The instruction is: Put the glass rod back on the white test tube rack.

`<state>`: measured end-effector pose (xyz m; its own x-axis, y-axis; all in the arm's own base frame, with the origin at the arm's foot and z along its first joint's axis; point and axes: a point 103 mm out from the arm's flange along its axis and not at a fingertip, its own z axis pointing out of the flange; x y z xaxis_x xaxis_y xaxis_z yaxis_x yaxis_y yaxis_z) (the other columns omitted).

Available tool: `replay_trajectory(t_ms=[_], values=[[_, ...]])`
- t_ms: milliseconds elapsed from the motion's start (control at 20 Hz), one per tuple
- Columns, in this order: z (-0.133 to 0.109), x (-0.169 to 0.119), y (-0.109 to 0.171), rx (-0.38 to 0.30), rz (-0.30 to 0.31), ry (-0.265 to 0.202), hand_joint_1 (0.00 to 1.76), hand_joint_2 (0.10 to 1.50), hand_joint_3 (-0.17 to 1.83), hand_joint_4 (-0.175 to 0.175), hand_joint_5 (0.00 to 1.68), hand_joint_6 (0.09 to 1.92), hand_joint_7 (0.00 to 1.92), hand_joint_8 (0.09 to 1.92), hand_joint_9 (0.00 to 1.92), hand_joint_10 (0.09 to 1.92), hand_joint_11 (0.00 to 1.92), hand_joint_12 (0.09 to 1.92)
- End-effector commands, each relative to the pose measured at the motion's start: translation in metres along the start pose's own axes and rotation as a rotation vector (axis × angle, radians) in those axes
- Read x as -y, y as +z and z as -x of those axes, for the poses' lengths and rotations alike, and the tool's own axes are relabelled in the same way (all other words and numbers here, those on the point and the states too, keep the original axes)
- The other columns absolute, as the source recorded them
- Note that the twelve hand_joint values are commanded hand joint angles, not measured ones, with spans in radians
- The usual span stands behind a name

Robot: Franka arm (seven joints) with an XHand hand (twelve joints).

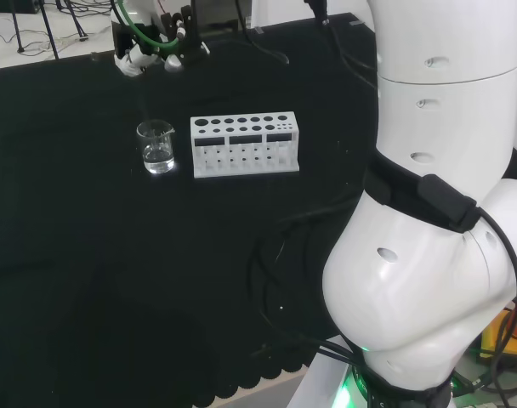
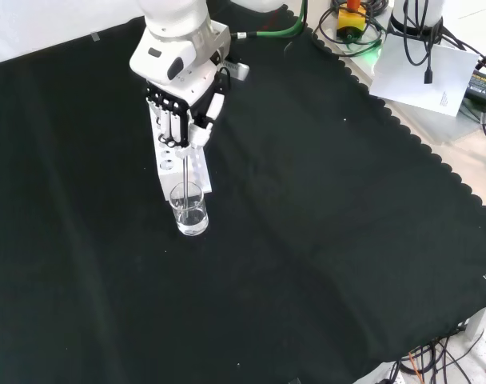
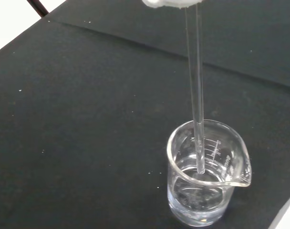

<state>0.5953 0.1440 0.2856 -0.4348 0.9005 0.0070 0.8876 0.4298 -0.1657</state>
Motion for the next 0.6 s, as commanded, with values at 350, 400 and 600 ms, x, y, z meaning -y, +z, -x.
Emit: replay_trajectory(t_ms=[350,400,600], values=[[0.013,0.012,-0.017,-0.006,0.035,0.024,1.31,1.11,-0.17,-0.175,1.42,0.09,1.1,1.14,1.54,0.95,1.67,0.63],[0.014,0.013,-0.02,-0.005,0.04,0.025,1.31,1.11,-0.17,-0.175,1.42,0.09,1.1,1.14,1.54,0.95,1.67,0.63],[0.018,0.023,-0.042,-0.01,0.065,0.043,1.31,1.11,-0.17,-0.175,1.42,0.09,1.1,1.14,1.53,0.95,1.67,0.63]])
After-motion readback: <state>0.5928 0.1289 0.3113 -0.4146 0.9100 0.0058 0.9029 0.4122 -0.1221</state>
